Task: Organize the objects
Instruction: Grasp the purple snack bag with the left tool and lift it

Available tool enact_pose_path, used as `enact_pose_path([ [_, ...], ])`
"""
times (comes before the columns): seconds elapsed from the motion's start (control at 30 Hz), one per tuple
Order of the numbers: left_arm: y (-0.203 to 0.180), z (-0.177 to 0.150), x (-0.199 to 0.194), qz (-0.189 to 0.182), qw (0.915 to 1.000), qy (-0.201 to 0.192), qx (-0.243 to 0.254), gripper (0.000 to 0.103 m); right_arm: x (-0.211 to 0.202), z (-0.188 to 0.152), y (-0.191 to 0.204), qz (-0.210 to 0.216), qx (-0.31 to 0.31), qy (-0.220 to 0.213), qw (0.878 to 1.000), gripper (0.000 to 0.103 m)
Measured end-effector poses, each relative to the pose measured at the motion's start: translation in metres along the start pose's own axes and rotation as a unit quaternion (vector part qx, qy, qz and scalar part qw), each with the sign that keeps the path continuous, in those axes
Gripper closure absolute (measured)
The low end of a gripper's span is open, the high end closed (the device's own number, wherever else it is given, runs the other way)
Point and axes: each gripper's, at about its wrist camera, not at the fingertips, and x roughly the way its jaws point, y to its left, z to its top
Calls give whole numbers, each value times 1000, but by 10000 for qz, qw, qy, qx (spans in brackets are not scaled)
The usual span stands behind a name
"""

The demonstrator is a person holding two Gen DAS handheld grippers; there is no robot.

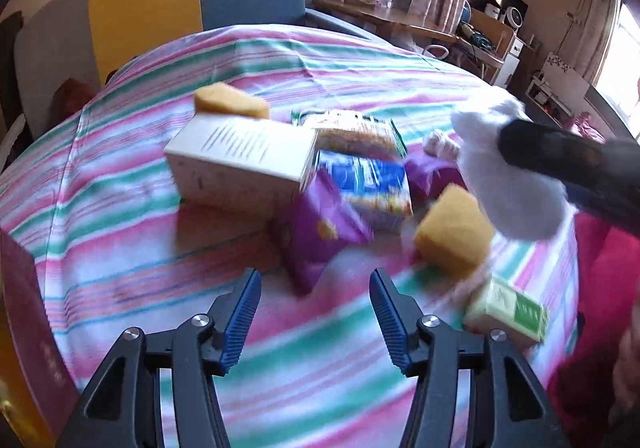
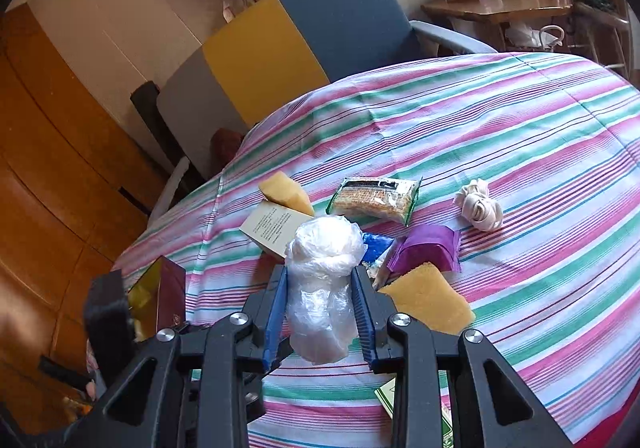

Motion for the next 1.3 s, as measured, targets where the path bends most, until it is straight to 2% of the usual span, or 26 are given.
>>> enact_pose_path([
  [0.07, -2, 6, 9, 175, 9998, -111, 3, 46, 0, 1, -3, 52, 57, 1, 10000, 70],
  [0.13, -5, 14, 25, 276, 9996, -61, 68, 46, 2, 1, -4, 77, 87, 36, 9999, 70],
  [0.23, -3, 17, 44, 297, 9994, 178, 8, 62, 3, 1, -5, 41, 65, 32, 10000, 70],
  [0.37, 5, 8, 30, 64, 9998, -87, -152, 72, 3, 1, -4, 51, 36, 39, 10000, 70],
  [0.67, 14, -20, -12, -250, 9989, -218, -325, 72, 20, -7, 11, -53, -423, 518, 9977, 70],
  [1.0, 22, -53, -31, -35, 9990, -83, -447, 71, 51, -33, 36, -319, -1316, 1333, 9818, 70],
  [1.17, 30, -60, -24, -33, 9980, 116, -615, 60, 71, -45, 38, -550, -1528, 1819, 9698, 69],
  [1.3, 30, -60, -28, -6, 9983, 43, -577, 59, 79, -49, 35, -713, -1580, 2019, 9639, 64],
])
